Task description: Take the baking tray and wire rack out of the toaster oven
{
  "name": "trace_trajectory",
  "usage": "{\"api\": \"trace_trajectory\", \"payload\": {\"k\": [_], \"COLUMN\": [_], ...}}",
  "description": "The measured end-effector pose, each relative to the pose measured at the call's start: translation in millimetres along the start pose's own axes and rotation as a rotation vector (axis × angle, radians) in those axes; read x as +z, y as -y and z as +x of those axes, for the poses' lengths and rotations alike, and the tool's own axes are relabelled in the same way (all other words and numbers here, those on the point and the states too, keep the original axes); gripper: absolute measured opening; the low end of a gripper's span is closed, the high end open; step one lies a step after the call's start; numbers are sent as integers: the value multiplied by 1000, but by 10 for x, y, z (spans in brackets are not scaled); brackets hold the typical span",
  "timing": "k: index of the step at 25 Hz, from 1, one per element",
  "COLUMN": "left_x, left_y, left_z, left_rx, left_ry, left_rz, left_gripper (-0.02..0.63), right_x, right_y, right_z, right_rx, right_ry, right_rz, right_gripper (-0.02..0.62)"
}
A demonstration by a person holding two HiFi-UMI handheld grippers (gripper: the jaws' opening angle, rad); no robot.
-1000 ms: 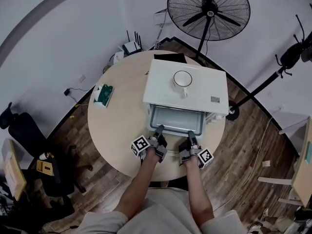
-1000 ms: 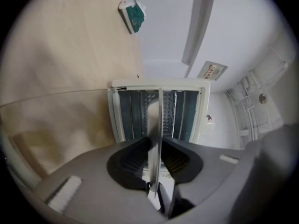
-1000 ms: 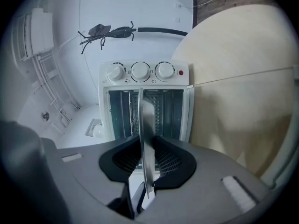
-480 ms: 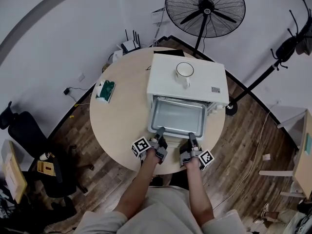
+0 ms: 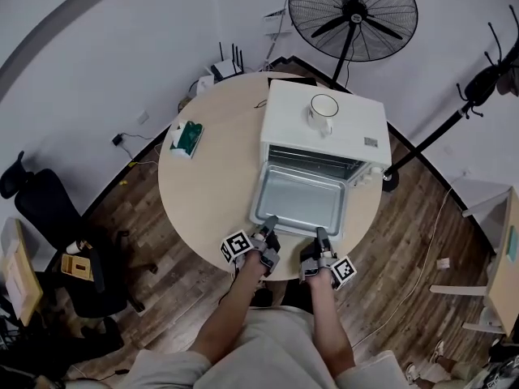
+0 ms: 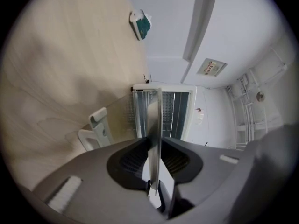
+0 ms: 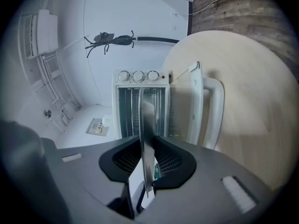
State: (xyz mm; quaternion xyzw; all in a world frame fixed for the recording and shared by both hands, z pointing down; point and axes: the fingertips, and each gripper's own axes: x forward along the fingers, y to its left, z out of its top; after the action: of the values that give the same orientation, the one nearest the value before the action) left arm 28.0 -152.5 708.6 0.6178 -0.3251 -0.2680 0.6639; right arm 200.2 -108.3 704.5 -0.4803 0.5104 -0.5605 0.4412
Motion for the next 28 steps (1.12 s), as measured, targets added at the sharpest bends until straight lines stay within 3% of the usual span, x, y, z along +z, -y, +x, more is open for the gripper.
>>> {"api": "trace_trajectory", "payload": {"k": [11, 28], "left_x": [534, 1638], "left_y": [-138, -550], "left_z": [-712, -2469], "left_rx": [-16, 31], "left_ry": [162, 544], "left_rz": [-24, -80], "left_gripper": [137, 140], "right_x": [-790, -2826], "right_y": [24, 292], "right_z": [232, 517], "right_rx": [-9, -107], "right_ry": [-190, -575], "right_rz": [-38, -35], "right_gripper": [77, 77]}}
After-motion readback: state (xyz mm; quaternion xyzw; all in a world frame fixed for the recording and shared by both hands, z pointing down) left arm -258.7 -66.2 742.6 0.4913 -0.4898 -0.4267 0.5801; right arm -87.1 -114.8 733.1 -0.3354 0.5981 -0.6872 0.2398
